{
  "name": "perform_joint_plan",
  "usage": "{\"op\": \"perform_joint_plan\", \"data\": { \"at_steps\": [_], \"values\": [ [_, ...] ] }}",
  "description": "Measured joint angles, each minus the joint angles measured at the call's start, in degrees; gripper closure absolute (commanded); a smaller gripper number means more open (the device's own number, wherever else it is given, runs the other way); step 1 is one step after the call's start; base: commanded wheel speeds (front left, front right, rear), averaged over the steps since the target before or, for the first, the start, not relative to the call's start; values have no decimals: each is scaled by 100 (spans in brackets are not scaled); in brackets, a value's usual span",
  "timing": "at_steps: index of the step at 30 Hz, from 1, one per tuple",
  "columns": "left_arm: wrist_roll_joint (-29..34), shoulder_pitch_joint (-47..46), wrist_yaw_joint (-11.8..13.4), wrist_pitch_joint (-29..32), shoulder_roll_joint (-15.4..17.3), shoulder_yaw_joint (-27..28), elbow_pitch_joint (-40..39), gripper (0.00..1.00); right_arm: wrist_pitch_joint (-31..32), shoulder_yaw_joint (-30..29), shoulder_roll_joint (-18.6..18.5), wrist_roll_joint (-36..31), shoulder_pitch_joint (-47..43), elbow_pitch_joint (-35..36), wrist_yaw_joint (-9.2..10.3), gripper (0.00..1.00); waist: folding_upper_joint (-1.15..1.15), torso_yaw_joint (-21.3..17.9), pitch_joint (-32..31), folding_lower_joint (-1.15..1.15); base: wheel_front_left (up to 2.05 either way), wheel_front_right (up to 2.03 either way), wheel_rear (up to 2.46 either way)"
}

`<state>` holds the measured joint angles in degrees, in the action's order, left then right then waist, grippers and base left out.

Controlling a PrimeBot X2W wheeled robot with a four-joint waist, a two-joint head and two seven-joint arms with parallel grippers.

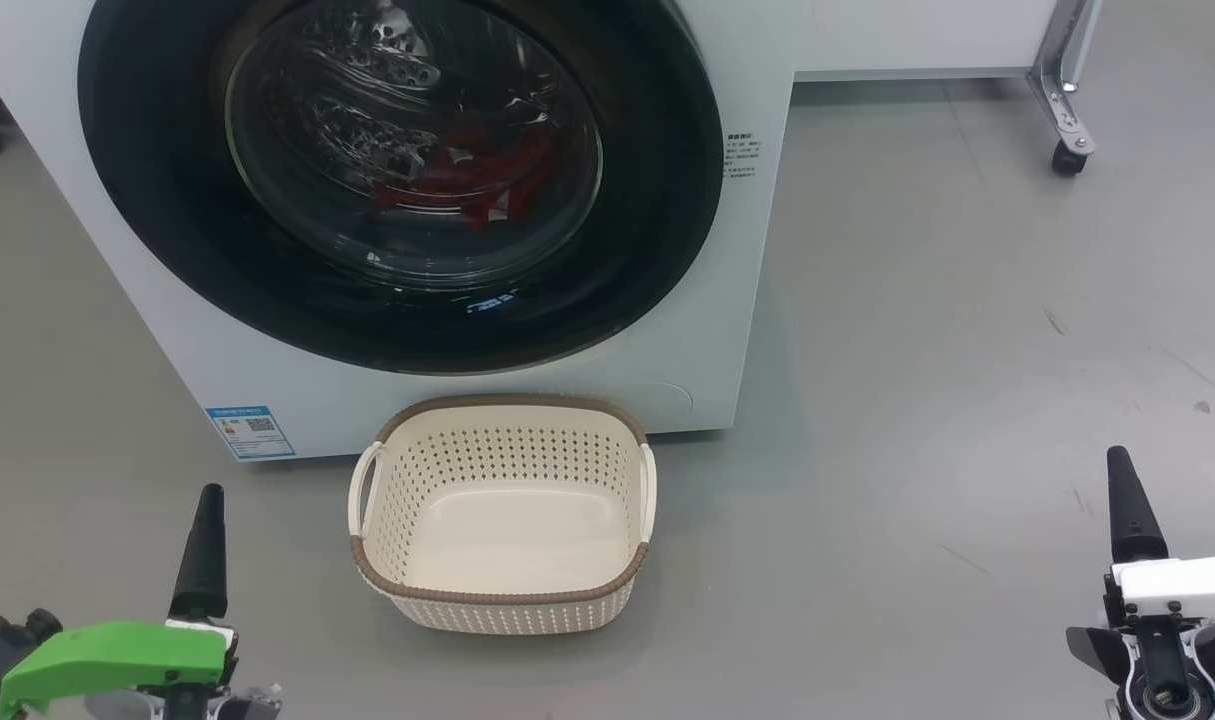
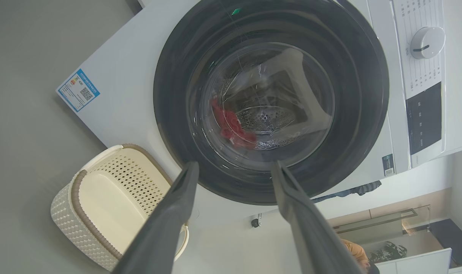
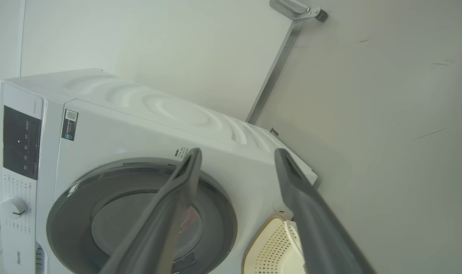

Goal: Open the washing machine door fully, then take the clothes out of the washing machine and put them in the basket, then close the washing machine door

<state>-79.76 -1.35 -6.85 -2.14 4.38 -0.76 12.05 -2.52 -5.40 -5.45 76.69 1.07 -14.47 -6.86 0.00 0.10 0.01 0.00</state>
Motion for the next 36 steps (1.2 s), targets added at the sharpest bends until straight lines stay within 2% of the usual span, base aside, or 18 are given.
{"op": "perform_joint_plan", "data": {
  "at_steps": [7,22,36],
  "values": [
    [736,-18,0,-187,171,-207,-92,0,-142,186,-213,-823,20,99,64,0,0,6,2,0,0,0,0],
    [2284,-18,107,-511,344,-568,-155,0,-447,779,-564,-2736,32,209,408,0,0,16,-12,0,0,0,0],
    [3805,-16,299,-766,368,-883,-299,0,-742,1260,-627,-4072,24,211,758,0,0,14,-23,0,0,0,0]
  ]
}}
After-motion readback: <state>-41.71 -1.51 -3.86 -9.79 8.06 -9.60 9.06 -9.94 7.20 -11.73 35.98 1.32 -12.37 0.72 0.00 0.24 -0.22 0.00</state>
